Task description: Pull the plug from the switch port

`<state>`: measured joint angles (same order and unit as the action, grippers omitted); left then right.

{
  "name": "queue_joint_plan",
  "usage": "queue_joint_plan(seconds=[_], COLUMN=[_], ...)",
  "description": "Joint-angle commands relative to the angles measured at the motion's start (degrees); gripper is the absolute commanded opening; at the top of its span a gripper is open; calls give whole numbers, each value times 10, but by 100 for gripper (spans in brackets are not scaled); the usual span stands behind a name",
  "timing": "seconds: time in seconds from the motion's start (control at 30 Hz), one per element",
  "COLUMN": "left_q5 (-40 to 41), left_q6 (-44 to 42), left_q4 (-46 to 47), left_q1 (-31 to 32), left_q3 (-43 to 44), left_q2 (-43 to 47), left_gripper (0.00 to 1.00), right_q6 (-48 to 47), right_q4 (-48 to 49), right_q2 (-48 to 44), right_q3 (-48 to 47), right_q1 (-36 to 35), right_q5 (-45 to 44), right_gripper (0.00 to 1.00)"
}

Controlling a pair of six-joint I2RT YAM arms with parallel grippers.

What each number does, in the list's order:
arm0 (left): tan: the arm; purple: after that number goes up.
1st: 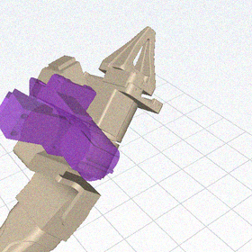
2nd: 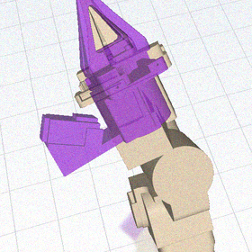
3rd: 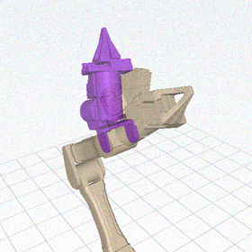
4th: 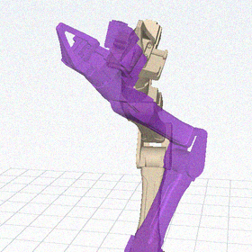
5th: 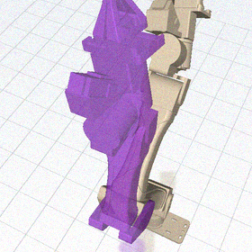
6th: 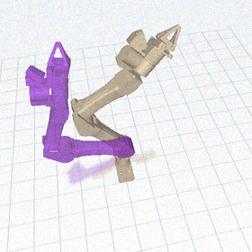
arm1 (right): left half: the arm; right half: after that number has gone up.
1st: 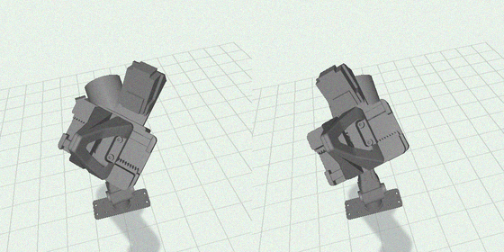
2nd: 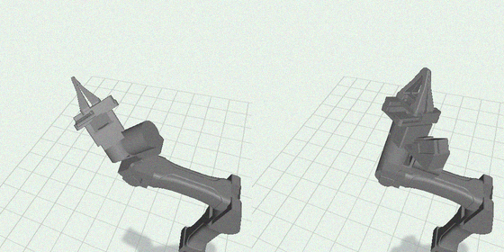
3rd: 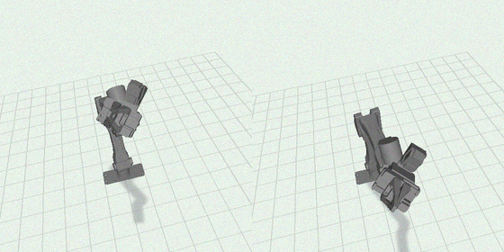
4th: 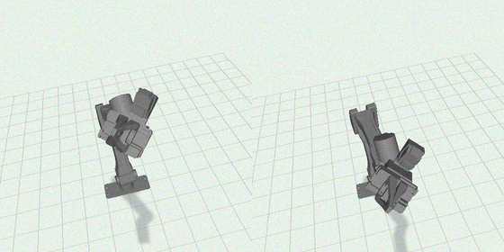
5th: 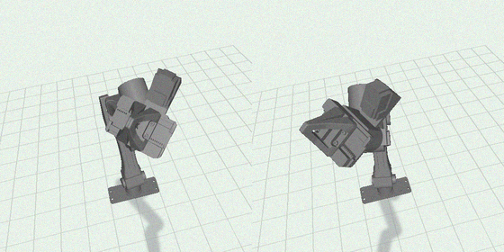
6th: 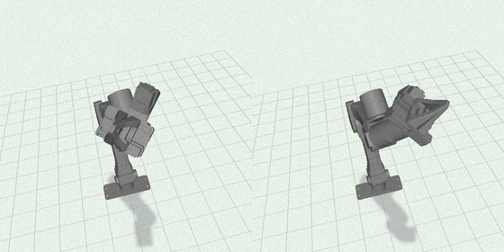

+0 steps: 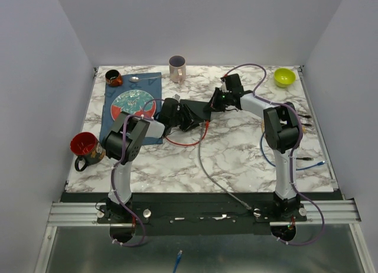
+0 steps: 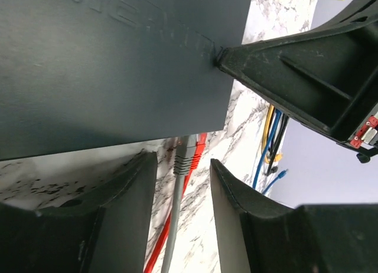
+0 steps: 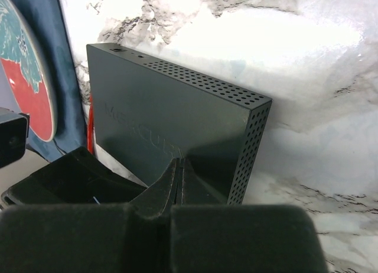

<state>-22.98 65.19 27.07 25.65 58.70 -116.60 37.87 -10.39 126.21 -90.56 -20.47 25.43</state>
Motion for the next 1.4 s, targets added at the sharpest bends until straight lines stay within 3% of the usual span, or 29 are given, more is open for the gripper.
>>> queue_joint_plan(seconds=[0.0, 1.07, 1.37], left_q5=[9, 51, 72], left_q6=[1, 104, 113], left_q4=[-14, -5, -36], left_q1=[9, 16, 17], left_q3=[22, 39, 48], left_q2=[-18, -48, -41], left_gripper=[52, 34, 21], right_q6=[2, 0, -2], right_q4=[-19, -16, -16], right_q2=[11, 12, 11], right_q3=[12, 22, 24], right_q1=[-4, -6, -11], right_q5=[-12, -12, -18], right_gripper=[0, 0, 0])
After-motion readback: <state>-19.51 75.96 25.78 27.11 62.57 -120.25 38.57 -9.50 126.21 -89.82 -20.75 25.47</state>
